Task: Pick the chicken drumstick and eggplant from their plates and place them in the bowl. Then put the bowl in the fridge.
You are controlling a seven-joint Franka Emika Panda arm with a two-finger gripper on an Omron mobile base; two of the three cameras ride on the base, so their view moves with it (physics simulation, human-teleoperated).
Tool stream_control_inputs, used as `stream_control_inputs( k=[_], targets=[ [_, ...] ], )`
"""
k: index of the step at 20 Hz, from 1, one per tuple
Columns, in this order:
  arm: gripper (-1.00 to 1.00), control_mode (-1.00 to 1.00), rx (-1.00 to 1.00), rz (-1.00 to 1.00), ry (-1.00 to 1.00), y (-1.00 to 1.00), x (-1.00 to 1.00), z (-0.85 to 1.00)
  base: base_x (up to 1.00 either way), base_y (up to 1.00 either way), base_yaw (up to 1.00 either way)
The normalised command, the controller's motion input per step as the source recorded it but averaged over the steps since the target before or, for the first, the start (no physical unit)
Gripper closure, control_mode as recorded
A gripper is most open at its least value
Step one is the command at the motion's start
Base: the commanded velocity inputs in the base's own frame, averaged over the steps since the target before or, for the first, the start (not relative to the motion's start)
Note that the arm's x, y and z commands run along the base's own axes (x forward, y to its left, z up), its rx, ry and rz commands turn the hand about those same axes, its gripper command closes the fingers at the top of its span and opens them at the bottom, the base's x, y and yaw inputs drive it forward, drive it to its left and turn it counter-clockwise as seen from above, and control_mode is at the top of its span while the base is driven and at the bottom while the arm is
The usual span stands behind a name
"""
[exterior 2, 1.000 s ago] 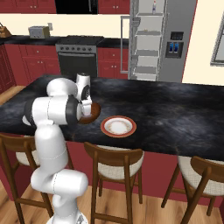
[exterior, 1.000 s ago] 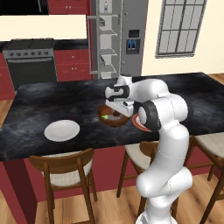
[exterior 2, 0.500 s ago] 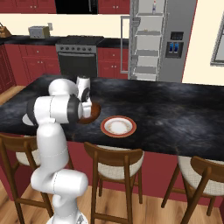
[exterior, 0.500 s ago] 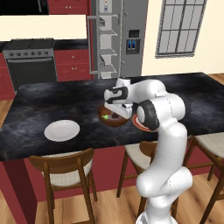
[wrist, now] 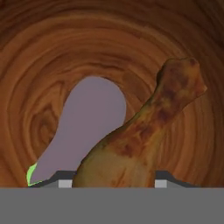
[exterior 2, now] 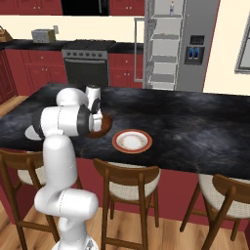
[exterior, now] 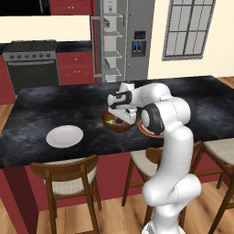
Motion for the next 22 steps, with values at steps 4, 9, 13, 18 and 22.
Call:
stream_control_inputs(
  k=[4,9,13,18,22],
  targets=[
    [-1.00,-1.00,0.00,0.00,0.00,0.00,0.21,-0.07,0.00,0.00,0.00],
    [-1.00,-1.00,0.00,0.00,0.00,0.00,0.08,-0.01,0.00,0.00,0.00],
    [-1.00,-1.00,0.02,0.00,0.00,-0.01,0.08,0.09,0.00,0.00,0.00],
    [-1.00,-1.00,0.05,0.10,0.00,-0.12,-0.10,0.32,0.00,0.00,0.00],
    [-1.00,-1.00,0.01,0.36,-0.05,0.04,-0.38,0.23,0.00,0.00,0.00]
  ],
)
